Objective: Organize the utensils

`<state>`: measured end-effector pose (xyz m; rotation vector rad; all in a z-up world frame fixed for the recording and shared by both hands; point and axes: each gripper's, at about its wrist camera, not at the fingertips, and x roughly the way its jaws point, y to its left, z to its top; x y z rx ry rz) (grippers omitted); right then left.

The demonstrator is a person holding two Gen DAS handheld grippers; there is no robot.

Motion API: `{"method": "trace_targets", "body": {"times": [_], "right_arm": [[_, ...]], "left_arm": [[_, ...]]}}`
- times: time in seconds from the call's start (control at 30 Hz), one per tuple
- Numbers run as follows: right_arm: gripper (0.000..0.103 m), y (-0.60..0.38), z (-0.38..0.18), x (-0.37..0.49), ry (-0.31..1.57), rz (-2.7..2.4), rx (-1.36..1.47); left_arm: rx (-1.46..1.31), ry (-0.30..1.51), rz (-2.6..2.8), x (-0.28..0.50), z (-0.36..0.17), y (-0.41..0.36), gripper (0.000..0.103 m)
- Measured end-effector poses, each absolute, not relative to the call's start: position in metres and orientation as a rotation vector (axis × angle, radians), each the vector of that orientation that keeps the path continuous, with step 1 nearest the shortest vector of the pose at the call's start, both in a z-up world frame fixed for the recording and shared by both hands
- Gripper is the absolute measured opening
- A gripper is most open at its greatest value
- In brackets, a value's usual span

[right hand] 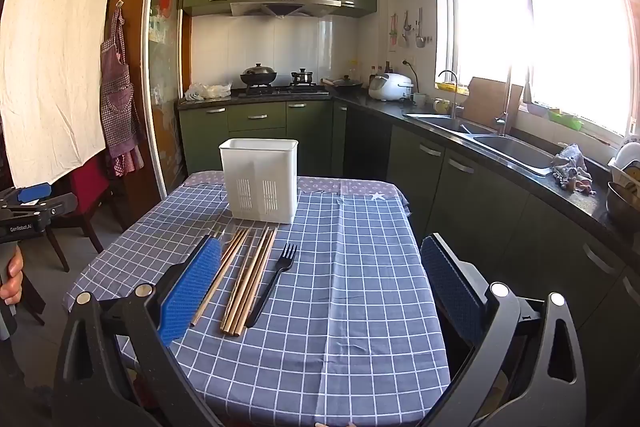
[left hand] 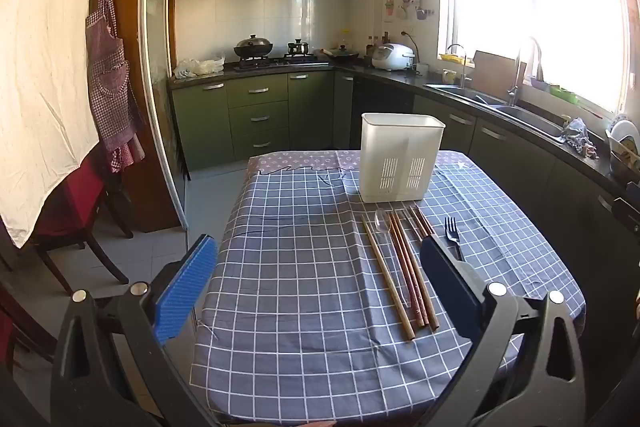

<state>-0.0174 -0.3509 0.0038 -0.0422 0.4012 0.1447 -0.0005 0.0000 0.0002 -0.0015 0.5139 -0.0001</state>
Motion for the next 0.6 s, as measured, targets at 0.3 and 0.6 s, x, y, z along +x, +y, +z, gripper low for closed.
{"method": "trace_targets", "body": {"times": [0.3,0.6], "right_arm": [[0.099,-0.3496,0.0002,-0.0176,0.407,0.147,-0.049],[0.099,-0.3499,-0.0027,-0.0172,0.411,0.149,-0.050]], "left_arm": [[-0.002,0.520,0.000,-0.0004,0.0002,-0.0003,0.097],[-0.002,0.523,-0.001,-0.0002,-0.0003,-0.0004,0.097]]}}
